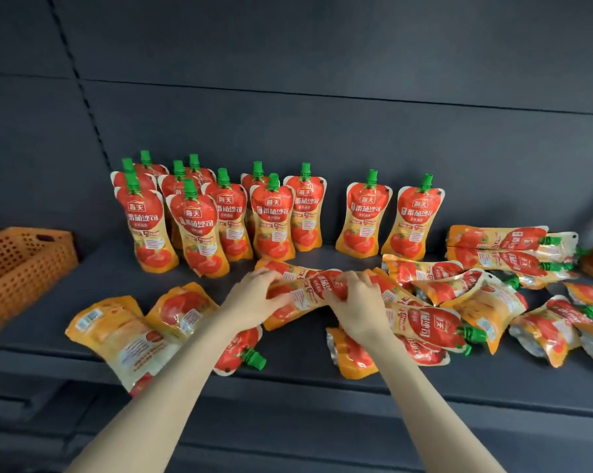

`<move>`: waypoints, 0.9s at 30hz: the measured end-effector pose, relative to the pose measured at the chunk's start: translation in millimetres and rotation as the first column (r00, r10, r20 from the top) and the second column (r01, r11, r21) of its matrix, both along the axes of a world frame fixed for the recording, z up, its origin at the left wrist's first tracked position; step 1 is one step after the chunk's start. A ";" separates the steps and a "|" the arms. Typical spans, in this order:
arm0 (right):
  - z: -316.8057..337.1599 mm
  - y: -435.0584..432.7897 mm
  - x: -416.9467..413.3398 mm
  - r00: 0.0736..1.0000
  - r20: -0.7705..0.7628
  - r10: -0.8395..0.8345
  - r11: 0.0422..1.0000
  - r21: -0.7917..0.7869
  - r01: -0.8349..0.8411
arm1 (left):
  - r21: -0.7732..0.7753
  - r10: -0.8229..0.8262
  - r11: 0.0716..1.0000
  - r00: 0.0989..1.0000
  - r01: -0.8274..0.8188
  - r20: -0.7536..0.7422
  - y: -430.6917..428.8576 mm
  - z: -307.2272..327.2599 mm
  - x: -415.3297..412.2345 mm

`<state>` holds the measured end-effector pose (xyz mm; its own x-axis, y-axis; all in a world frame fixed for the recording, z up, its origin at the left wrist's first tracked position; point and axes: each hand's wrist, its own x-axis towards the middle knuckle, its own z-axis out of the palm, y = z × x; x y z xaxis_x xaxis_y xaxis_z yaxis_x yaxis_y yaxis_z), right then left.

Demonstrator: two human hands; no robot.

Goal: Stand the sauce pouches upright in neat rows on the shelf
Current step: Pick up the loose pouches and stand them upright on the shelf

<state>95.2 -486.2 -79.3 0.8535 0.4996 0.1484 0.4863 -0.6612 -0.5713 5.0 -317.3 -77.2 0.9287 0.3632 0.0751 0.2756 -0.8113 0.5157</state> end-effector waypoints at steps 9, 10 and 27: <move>8.2 15.2 0.7 0.961 -0.176 -0.214 0.928 0.269 0.256 | -0.216 -0.286 0.943 0.949 0.253 -0.135 32.9 7.9 31.2; 8.2 13.6 0.6 0.956 -0.203 -0.211 0.894 0.354 0.273 | -0.253 -0.309 0.927 0.946 0.275 -0.102 34.2 7.5 32.2; 7.9 12.6 16.0 0.935 -0.328 -0.132 0.754 0.579 0.310 | 0.162 -0.299 0.934 0.944 0.320 -0.141 55.7 -1.1 49.5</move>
